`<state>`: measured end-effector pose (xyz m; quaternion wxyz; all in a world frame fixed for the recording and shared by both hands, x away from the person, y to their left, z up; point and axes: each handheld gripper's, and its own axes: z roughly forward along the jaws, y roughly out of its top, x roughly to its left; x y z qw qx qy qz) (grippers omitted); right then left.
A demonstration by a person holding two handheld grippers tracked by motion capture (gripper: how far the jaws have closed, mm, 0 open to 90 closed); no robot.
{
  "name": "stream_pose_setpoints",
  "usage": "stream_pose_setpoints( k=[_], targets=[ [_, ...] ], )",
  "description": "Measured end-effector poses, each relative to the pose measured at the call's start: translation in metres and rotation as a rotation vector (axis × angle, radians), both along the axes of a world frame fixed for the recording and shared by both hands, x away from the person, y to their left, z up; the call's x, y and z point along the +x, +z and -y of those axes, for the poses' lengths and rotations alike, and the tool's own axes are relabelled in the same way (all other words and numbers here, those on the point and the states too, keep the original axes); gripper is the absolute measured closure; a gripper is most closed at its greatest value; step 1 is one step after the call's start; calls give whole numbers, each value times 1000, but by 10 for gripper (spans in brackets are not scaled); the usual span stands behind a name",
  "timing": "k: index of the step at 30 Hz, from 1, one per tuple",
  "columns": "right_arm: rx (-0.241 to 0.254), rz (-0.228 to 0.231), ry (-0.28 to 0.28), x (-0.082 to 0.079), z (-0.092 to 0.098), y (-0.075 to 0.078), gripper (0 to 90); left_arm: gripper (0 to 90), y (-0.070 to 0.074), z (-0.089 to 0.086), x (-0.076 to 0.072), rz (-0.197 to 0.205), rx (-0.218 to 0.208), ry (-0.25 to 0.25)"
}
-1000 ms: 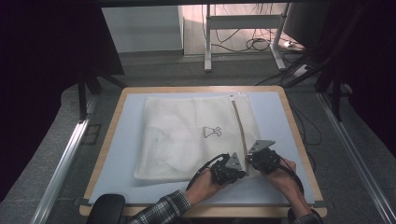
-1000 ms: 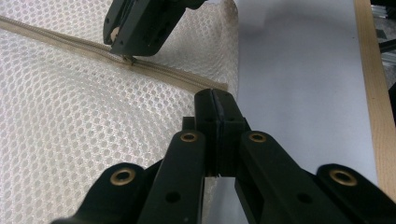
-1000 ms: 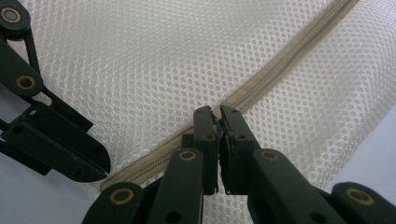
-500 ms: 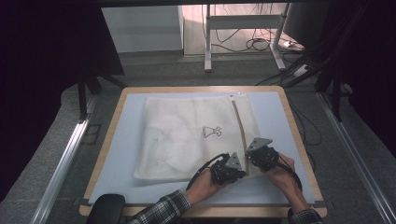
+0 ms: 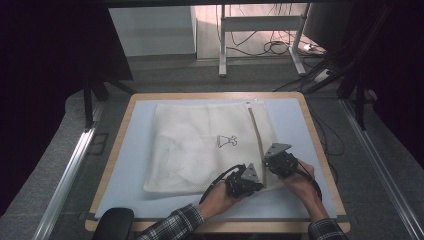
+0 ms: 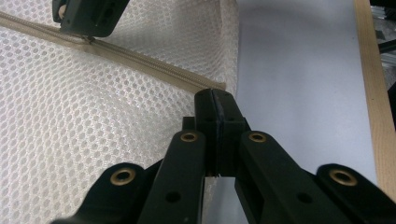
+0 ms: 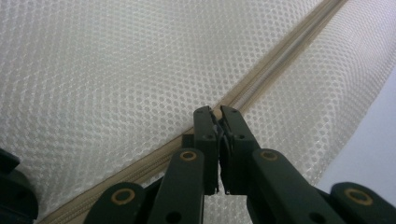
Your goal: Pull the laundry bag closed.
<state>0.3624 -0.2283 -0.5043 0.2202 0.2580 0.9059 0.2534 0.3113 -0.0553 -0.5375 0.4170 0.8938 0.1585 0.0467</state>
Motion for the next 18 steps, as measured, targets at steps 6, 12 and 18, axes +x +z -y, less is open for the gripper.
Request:
stream_pose_setpoints(
  k=[6, 12, 18],
  targets=[
    [-8, 5, -5, 5, -2, -1, 861, 900, 0, 0, 0, 3, 1, 0],
    [-24, 27, -10, 9, -3, 0, 862, 900, 0, 0, 0, 8, 4, 0],
    [-30, 33, -14, 14, -4, 0, 862, 900, 0, 0, 0, 5, 1, 1]
  ],
)
